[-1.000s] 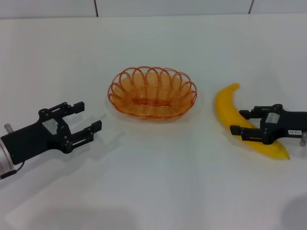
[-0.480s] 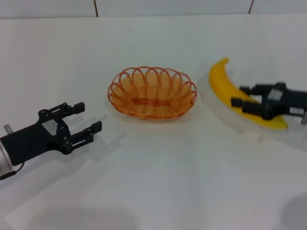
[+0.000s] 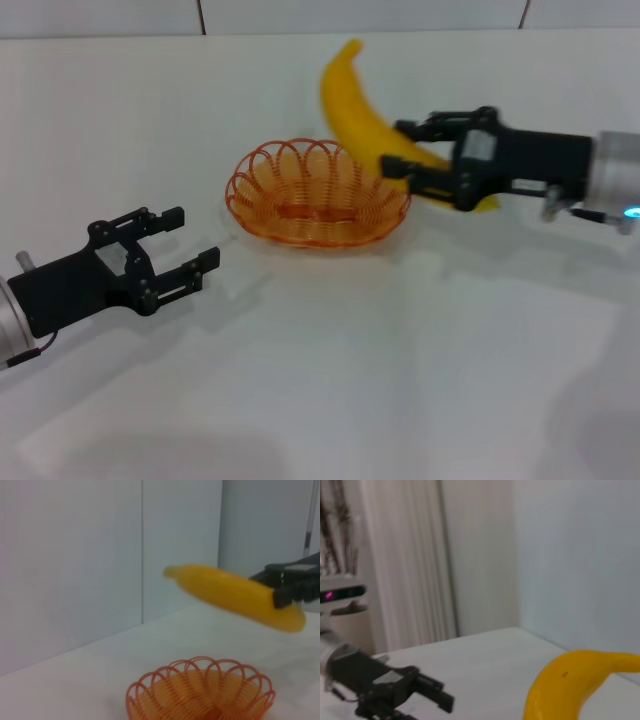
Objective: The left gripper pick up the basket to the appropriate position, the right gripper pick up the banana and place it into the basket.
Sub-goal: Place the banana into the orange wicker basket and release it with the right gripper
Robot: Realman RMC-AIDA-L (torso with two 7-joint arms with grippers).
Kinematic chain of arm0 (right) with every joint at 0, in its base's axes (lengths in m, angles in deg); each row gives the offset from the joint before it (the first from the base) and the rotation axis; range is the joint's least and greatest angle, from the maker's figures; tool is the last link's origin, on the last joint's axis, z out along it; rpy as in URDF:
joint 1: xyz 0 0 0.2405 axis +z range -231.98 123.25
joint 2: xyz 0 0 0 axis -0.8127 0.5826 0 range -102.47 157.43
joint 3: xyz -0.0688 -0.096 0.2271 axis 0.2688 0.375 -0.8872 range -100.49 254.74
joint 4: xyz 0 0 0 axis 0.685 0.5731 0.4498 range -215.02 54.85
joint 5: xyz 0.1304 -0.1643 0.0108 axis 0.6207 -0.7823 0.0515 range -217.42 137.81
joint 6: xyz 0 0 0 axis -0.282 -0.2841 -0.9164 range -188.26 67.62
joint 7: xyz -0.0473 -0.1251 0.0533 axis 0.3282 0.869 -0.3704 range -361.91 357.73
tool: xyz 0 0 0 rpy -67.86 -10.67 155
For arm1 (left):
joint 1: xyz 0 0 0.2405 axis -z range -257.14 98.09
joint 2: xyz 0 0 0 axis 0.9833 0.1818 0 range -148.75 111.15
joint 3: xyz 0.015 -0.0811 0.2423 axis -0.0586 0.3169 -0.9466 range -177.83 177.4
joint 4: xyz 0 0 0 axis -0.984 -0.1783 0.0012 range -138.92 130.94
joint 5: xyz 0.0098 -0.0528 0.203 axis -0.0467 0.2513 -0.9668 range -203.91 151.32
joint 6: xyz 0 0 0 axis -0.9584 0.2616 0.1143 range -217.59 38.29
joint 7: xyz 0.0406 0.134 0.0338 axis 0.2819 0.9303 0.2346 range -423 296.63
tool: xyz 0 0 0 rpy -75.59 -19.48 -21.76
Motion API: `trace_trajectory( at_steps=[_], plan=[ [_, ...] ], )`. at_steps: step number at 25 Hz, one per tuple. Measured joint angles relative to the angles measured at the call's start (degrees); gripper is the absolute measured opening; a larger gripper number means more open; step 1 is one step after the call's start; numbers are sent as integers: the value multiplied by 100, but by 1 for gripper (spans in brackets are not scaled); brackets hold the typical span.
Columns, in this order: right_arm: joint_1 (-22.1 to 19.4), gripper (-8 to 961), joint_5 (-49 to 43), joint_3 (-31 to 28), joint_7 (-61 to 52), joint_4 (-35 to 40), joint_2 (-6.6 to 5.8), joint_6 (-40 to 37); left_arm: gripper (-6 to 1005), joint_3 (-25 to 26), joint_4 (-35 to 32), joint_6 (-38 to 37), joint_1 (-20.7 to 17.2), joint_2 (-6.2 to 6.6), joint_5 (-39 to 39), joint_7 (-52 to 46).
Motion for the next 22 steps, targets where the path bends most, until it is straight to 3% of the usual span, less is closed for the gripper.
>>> trace_trajectory(
  at_steps=[7, 12, 22],
  plan=[
    [689, 488, 8, 397, 608, -953, 34, 1218, 710, -7, 73, -66, 111, -3, -1, 0],
    [947, 498, 8, 402, 886, -1401, 71, 1964, 710, 5, 121, -69, 152, 1, -1, 0],
    [953, 517, 14, 445, 790, -1408, 40, 1601, 711, 8, 132, -70, 151, 5, -1, 0]
  ],
)
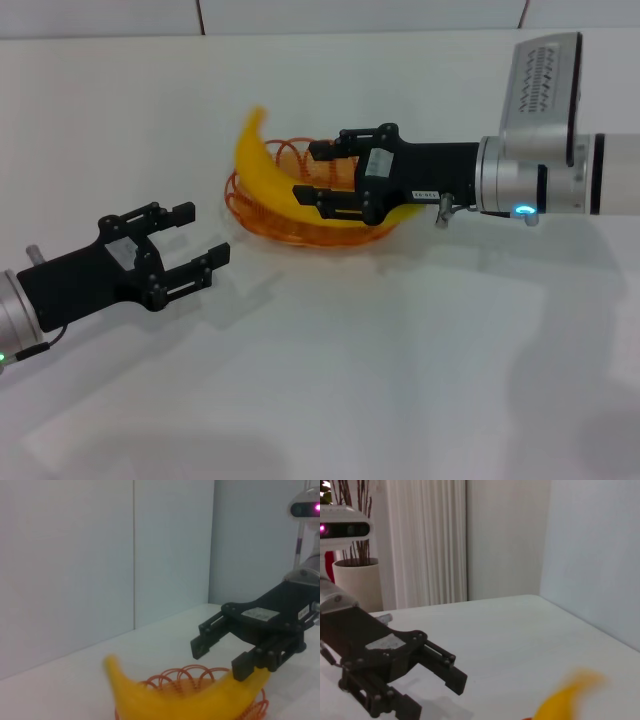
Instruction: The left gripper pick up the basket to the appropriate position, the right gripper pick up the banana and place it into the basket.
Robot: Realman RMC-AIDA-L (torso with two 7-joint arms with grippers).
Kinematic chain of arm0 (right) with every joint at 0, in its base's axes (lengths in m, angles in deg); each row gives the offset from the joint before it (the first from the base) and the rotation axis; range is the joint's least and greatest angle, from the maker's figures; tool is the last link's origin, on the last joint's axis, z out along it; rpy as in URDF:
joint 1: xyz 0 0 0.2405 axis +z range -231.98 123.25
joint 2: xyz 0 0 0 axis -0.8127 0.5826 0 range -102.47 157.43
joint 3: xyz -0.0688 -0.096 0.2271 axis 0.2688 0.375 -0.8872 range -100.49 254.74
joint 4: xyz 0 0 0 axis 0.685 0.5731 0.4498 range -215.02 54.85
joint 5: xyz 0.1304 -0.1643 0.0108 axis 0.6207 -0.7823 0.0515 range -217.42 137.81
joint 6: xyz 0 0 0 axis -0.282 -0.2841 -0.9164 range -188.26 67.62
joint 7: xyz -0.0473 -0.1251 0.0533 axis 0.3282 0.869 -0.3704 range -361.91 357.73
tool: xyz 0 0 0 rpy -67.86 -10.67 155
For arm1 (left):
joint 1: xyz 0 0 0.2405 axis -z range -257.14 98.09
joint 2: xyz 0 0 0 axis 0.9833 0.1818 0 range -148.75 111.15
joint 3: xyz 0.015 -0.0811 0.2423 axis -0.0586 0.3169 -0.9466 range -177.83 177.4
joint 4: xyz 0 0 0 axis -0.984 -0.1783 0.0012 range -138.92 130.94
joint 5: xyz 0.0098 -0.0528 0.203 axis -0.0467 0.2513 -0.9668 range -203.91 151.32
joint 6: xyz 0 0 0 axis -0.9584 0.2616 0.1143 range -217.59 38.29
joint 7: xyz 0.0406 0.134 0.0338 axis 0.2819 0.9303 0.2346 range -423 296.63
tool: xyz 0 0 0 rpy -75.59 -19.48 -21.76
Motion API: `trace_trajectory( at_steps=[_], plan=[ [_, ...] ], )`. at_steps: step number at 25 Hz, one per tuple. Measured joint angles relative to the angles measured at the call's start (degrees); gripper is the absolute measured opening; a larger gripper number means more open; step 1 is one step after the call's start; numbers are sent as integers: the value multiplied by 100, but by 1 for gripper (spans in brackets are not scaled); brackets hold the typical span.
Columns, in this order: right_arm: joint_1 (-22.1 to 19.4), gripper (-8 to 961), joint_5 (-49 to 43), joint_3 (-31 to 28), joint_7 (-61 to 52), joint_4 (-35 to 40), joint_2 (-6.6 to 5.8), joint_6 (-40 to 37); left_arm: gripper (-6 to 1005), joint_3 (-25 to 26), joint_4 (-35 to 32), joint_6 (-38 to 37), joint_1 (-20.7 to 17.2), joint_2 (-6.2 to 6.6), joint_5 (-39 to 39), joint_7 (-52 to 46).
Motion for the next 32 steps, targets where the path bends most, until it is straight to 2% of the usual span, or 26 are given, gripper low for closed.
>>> trace_trajectory(
  at_steps=[4, 8, 9, 10, 13, 17, 20, 22, 32],
  plan=[
    [-63, 525, 7, -14, -170, 154, -12, -75, 709, 10, 0, 0, -26, 0, 0, 0],
    [-260, 715, -2, 10, -441, 542, -46, -454, 711, 13, 0, 0, -37, 4, -5, 0],
    [-518, 763, -13, 15, -653, 955, -65, -922, 711, 13, 0, 0, -34, 9, -9, 8],
    [-518, 780, -13, 15, -653, 955, -65, -922, 711, 13, 0, 0, -34, 9, -9, 8],
    [-1065, 829, 40, -71, -849, 1621, -130, -1814, 710, 15, 3, 0, -38, 9, -9, 32],
    [-1759, 879, 321, -184, -815, 2026, -339, -2481, 709, 15, 6, 1, -88, 8, -2, 38],
    [-2049, 880, 356, -169, -745, 2023, -443, -2418, 709, 15, 8, 1, -110, 9, 4, 39],
    [-2167, 880, 296, -144, -580, 1991, -468, -2301, 710, 15, 8, 0, -118, 9, 5, 40],
    [-2271, 881, 23, -117, 87, 1563, -417, -1455, 710, 63, 9, 1, -246, 26, 4, 47]
  ],
)
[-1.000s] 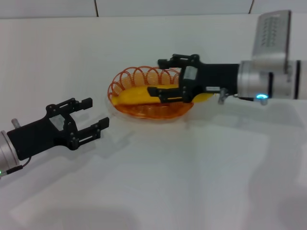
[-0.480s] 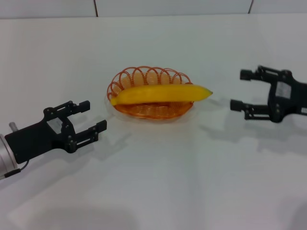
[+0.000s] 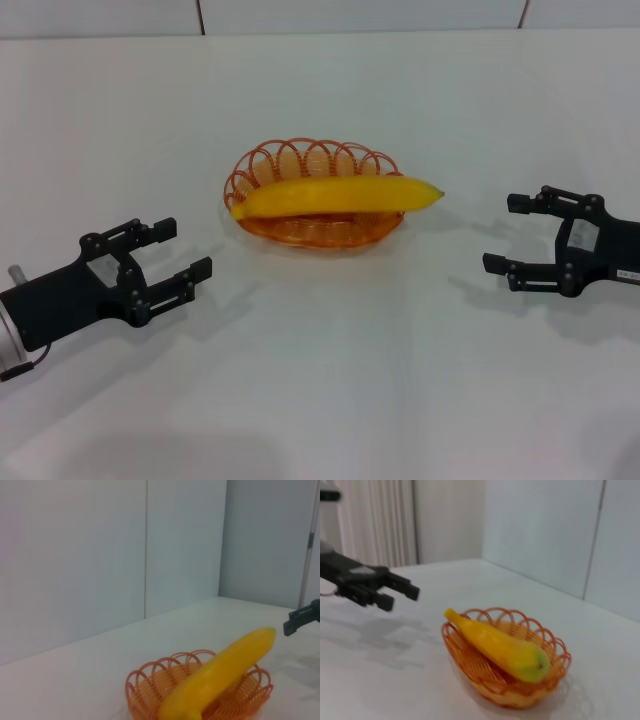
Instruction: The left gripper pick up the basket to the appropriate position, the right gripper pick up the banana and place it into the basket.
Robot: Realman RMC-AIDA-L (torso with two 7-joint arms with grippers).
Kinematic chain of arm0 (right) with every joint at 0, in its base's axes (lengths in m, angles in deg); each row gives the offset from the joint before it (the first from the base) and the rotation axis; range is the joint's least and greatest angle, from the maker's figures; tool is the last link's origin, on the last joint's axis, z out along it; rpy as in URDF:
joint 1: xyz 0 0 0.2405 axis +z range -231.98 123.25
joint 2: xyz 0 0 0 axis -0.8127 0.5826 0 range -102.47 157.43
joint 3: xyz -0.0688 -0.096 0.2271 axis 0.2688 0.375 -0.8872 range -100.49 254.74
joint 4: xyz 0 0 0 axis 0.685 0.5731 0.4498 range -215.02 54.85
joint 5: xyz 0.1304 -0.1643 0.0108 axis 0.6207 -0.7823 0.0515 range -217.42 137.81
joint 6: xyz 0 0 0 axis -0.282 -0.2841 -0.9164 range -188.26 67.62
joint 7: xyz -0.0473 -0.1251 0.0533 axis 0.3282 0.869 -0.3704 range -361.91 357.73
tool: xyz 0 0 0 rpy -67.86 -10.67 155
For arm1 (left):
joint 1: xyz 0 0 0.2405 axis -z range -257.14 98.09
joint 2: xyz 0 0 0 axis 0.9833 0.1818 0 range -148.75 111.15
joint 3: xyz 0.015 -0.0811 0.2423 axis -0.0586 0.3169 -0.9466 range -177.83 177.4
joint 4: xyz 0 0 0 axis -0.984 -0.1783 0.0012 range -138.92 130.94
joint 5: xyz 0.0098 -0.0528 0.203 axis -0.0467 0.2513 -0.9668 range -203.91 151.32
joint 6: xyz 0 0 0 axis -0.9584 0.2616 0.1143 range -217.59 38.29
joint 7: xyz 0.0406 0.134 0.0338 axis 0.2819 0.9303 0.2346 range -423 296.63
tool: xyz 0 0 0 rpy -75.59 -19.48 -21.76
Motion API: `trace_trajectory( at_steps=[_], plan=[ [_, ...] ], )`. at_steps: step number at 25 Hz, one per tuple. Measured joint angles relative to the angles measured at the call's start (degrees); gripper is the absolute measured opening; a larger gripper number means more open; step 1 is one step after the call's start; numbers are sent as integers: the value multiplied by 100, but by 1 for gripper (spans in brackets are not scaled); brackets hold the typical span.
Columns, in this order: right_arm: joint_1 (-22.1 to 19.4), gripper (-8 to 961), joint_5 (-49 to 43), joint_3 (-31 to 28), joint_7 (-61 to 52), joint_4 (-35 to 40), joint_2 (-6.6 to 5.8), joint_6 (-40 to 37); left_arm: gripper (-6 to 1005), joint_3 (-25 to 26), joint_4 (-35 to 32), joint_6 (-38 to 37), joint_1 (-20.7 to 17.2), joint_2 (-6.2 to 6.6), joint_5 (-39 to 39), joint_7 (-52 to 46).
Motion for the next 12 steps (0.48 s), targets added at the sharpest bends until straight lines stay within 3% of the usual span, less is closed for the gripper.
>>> trace_trajectory(
  at_steps=[12],
  plan=[
    [37, 878, 5, 56, 11, -51, 24, 217, 710, 23, 0, 24, 1, 1, -61, 27]
  ],
)
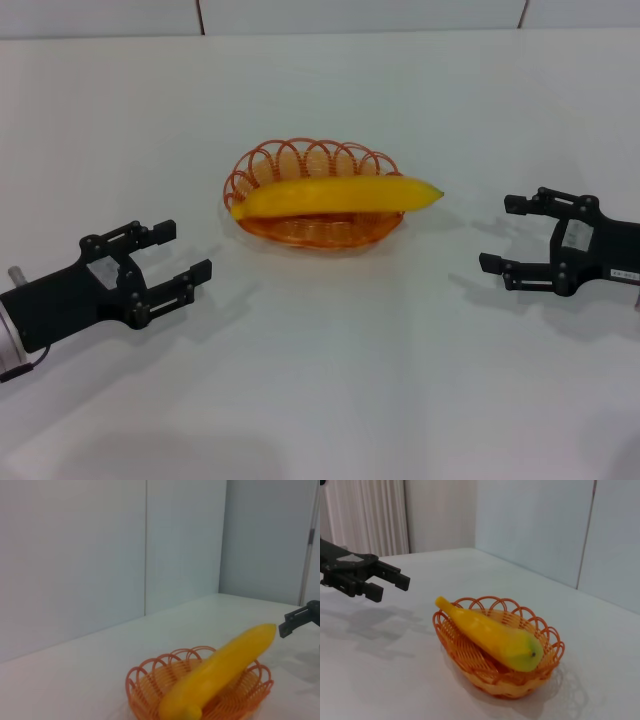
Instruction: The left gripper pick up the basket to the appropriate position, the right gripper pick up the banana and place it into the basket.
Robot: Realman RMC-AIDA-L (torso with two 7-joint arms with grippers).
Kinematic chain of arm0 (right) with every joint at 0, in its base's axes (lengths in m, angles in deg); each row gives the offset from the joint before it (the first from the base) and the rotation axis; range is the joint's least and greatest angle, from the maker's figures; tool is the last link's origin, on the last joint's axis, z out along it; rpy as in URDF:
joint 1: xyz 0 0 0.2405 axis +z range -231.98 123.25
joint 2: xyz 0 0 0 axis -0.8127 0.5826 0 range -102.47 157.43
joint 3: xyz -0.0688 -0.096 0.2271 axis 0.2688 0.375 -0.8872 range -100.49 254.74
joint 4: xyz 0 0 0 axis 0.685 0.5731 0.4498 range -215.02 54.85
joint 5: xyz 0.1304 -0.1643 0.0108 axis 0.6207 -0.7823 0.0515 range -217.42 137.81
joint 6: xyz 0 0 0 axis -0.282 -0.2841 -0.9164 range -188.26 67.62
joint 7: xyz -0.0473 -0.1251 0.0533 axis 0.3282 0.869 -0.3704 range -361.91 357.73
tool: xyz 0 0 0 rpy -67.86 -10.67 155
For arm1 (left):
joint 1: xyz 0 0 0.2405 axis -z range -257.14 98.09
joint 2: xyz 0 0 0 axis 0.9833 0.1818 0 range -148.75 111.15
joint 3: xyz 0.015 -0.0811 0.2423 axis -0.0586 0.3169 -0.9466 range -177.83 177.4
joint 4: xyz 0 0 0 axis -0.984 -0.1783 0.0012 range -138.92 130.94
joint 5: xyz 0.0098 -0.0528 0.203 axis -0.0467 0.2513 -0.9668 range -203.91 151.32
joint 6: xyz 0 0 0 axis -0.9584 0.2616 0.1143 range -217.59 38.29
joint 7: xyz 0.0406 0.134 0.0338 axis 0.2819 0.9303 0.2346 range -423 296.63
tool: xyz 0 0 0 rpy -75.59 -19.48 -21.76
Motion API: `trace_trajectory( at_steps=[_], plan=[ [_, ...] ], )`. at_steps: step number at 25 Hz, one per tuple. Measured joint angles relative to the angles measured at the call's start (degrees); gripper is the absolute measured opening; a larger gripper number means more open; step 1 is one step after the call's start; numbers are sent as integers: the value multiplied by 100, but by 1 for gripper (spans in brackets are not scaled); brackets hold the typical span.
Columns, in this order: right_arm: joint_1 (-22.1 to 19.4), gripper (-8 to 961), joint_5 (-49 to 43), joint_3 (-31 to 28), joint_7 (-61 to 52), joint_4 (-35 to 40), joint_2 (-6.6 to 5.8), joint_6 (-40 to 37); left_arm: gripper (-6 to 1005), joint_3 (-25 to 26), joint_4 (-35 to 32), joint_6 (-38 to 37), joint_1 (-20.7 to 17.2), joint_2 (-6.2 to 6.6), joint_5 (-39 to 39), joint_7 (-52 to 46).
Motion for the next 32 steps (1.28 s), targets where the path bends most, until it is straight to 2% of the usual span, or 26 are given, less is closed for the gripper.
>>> trace_trajectory(
  at_steps=[32],
  plan=[
    [41, 877, 0, 3, -46, 1, 1, -46, 709, -22, 0, -6, -6, 0, -4, 5]
  ],
)
